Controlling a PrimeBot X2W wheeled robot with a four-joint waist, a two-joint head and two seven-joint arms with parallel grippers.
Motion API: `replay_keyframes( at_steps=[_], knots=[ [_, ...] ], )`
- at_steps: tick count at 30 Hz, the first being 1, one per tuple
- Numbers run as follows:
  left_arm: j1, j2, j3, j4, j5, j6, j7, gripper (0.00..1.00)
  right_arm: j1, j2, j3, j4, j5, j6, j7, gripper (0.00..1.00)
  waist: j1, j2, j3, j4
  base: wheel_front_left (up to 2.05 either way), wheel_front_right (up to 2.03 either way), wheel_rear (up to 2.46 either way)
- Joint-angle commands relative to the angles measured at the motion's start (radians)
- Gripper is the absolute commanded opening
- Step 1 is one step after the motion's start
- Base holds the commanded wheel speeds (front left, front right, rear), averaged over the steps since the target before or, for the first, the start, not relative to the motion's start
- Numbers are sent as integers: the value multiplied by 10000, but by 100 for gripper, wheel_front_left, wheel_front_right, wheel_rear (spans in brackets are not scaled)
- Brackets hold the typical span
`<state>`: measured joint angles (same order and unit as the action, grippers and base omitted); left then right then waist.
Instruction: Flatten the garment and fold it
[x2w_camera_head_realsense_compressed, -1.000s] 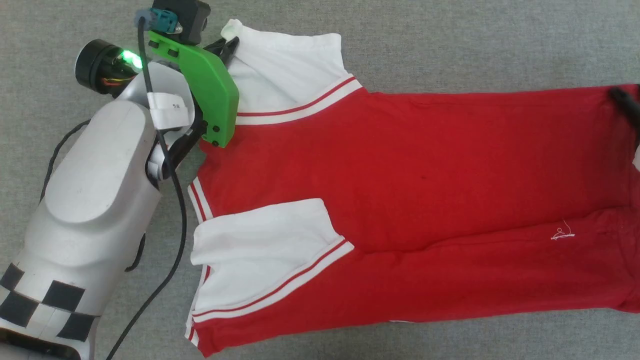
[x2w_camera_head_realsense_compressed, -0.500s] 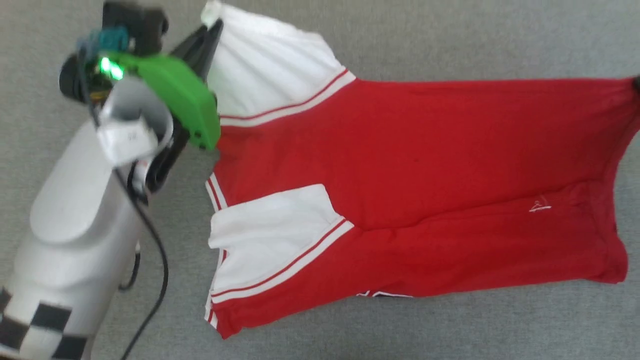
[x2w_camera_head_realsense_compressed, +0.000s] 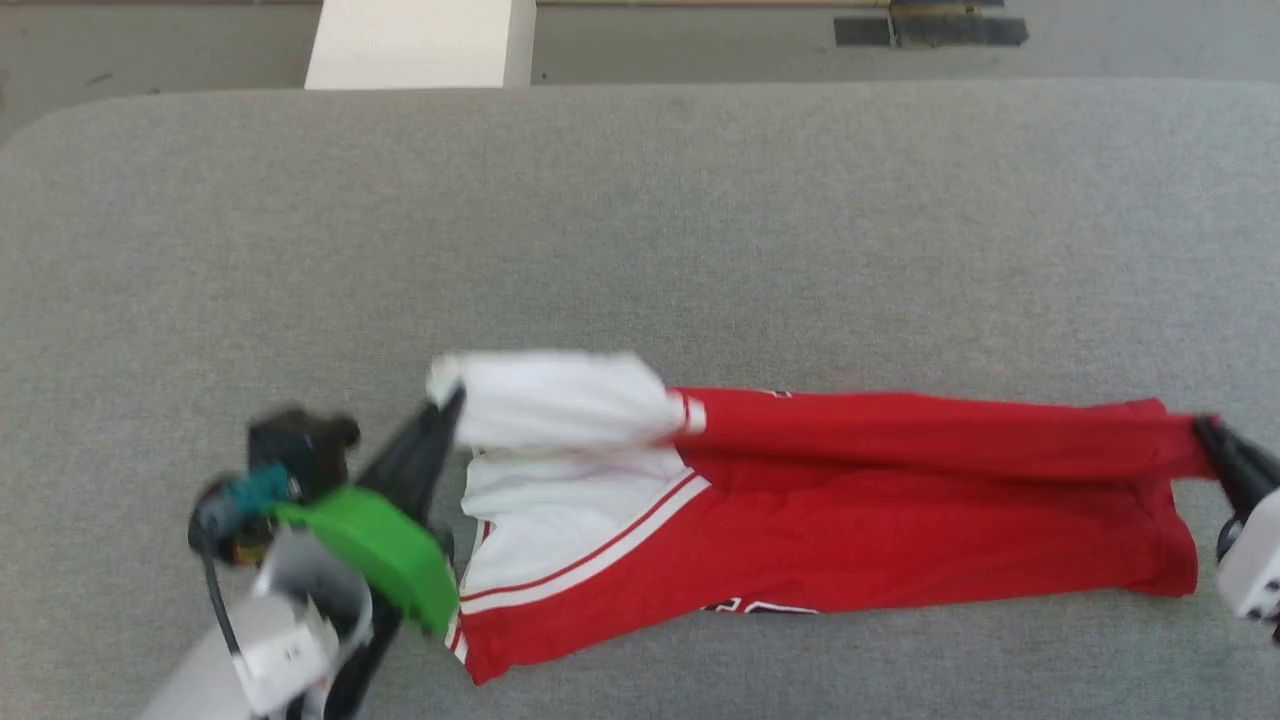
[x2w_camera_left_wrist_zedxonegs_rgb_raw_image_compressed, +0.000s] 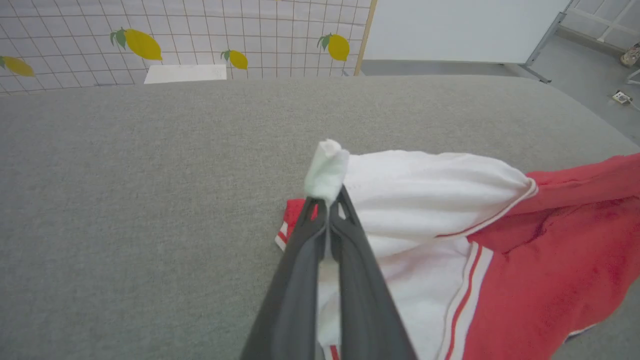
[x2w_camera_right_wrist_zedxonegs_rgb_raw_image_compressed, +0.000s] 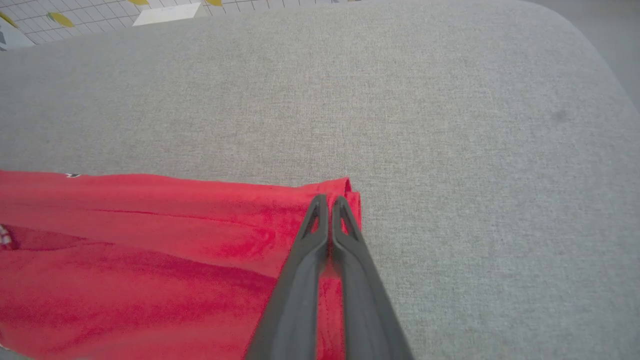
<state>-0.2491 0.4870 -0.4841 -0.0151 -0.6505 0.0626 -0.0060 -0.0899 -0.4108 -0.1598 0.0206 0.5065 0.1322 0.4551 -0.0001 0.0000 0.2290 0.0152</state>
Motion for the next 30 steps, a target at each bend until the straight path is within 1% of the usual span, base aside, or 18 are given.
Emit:
replay_keyframes(
  at_steps=[1, 3, 4, 5, 6, 7, 8, 9, 12, 16, 20, 22, 25, 27, 30],
  knots=[
    [313, 139, -125, 114, 83, 39, -62, 0, 212, 120, 37, 77, -101, -15, -176, 0, 1, 0, -132, 12, 0, 0, 0],
    [555, 150, -328, 370, 118, 17, 31, 0, 322, 222, 125, 236, -176, -15, -339, 0, 1, 0, -155, -10, 0, 0, 0],
    [607, 138, -407, 492, 152, 20, 60, 6, 332, 258, 162, 311, -206, -15, -408, 33, 1, 0, -158, -21, 0, 0, 0],
    [648, 107, -520, 665, 175, 15, 148, 17, 323, 298, 210, 419, -236, -15, -478, 100, 1, 0, -165, -33, 0, 0, 0],
    [654, 94, -632, 801, 214, -8, 242, 30, 301, 326, 239, 513, -254, -15, -516, 100, 1, 0, -173, -42, 0, 0, 0],
    [627, 48, -729, 942, 252, -29, 291, 41, 263, 357, 267, 629, -273, -15, -546, 100, 1, 0, -186, -49, 0, 0, 0],
    [608, -32, -750, 1050, 224, -14, 297, 48, 227, 381, 283, 713, -277, -15, -562, 100, 1, 0, -199, -51, 0, 0, 0],
    [575, -112, -780, 1183, 211, 4, 305, 100, 181, 409, 298, 805, -273, -15, -583, 100, 1, 0, -226, -55, 0, 0, 0],
    [486, -299, -747, 1417, 205, 71, 91, 100, 112, 467, 349, 938, -261, -15, -659, 100, 1, 0, -367, -82, 0, 0, 0],
    [672, -540, -282, 1340, -131, 325, -513, 100, 217, 600, 127, 755, -73, -15, -785, 100, 1, 0, -618, -106, 0, 0, 0],
    [1257, -639, 647, 584, -287, 1104, -1697, 100, 642, 827, -472, 188, 53, -15, -745, 100, 1, 0, -815, -125, 0, 0, 0],
    [1628, -624, 1134, 43, 22, 1693, -2215, 100, 906, 917, -758, -105, -34, -15, -593, 100, 1, 0, -823, -121, 0, 0, 0],
    [2266, -746, 1882, -1007, 870, 2666, -2515, 100, 1165, 1054, -1190, -381, -317, -15, -256, 100, 1, 0, -684, -113, 0, 0, 0],
    [2553, -985, 2289, -1800, 1658, 3130, -2546, 100, 1221, 1084, -1369, -450, -530, -15, -18, 100, 1, 0, -501, -31, 0, 0, 0],
    [2864, -1518, 2718, -2778, 2914, 3502, -2552, 100, 1087, 1181, -1437, -459, -634, -15, 240, 100, 1, 0, -154, 115, 0, 0, 0]
  ],
)
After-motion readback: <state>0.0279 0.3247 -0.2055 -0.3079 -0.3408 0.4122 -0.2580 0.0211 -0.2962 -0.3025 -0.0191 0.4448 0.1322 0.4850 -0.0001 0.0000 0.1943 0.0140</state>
